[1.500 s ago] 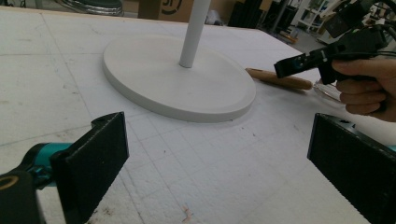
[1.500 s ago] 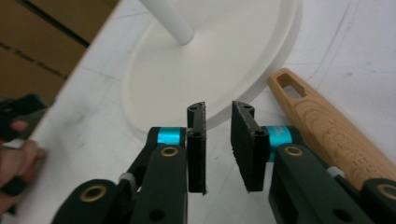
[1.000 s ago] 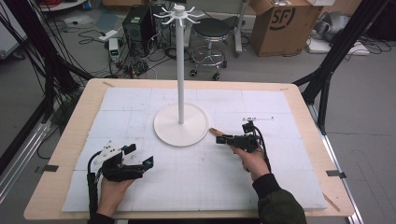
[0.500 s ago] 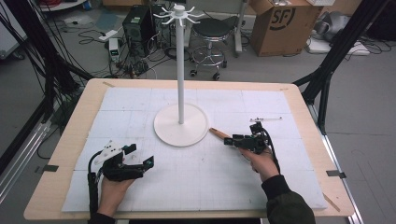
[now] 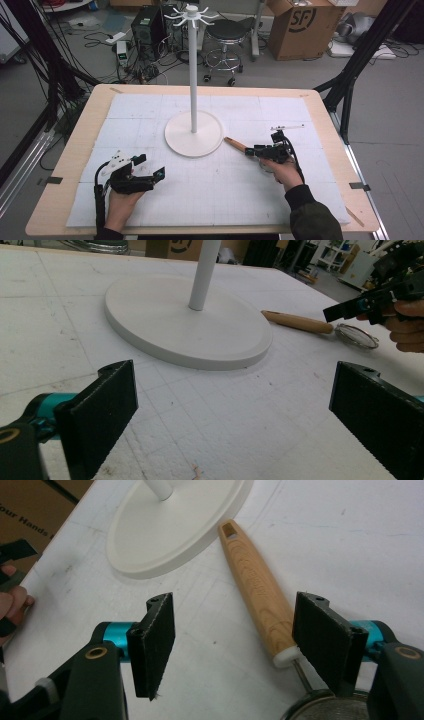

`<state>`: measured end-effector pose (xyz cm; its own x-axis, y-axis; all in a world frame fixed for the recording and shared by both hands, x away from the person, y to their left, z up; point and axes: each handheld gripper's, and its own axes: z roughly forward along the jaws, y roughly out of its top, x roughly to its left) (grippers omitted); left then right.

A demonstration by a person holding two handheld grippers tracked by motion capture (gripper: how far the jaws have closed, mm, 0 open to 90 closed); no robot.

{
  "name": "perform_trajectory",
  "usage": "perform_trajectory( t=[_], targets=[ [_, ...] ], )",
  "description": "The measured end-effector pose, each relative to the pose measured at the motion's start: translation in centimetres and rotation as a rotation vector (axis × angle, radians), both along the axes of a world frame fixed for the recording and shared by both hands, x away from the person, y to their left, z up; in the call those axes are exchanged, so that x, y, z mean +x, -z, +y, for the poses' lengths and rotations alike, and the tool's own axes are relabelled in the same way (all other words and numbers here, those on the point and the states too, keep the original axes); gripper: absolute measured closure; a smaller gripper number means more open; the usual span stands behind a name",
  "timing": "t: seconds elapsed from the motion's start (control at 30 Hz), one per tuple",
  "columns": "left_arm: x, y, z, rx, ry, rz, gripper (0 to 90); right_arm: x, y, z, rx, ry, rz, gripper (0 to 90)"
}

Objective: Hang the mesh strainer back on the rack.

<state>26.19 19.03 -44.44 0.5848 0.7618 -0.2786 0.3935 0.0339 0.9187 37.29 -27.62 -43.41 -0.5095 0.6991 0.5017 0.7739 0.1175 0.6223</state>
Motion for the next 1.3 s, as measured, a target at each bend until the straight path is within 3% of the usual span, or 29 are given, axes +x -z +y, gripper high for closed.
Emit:
perform_trajectory(
  t=[0.17, 0.47, 0.67, 0.93, 1.3],
  targets=[
    [0.0, 0.0, 0.0, -0.001, 0.001, 0.001, 6.0, 0.3, 0.3, -0.3, -0.016, 0.016, 0.003, 33.3],
    [0.0, 0.0, 0.0, -0.003, 0.002, 0.0, 5.9, 0.4, 0.6, 0.6, -0.06, -0.006, 0.003, 34.1],
    [0.1, 0.0, -0.2, -0.003, 0.0, -0.002, 6.0, -0.1, 0.7, 1.4, -0.132, -0.032, -0.019, 34.3],
    [0.0, 0.0, -0.2, 0.0, 0.003, -0.003, 6.0, -0.7, 0.6, 2.2, -0.182, -0.058, -0.024, 35.9],
    [0.1, 0.0, -0.2, 0.001, 0.002, -0.002, 6.0, -1.1, 0.7, 2.8, -0.205, -0.099, -0.044, 39.2]
  ],
)
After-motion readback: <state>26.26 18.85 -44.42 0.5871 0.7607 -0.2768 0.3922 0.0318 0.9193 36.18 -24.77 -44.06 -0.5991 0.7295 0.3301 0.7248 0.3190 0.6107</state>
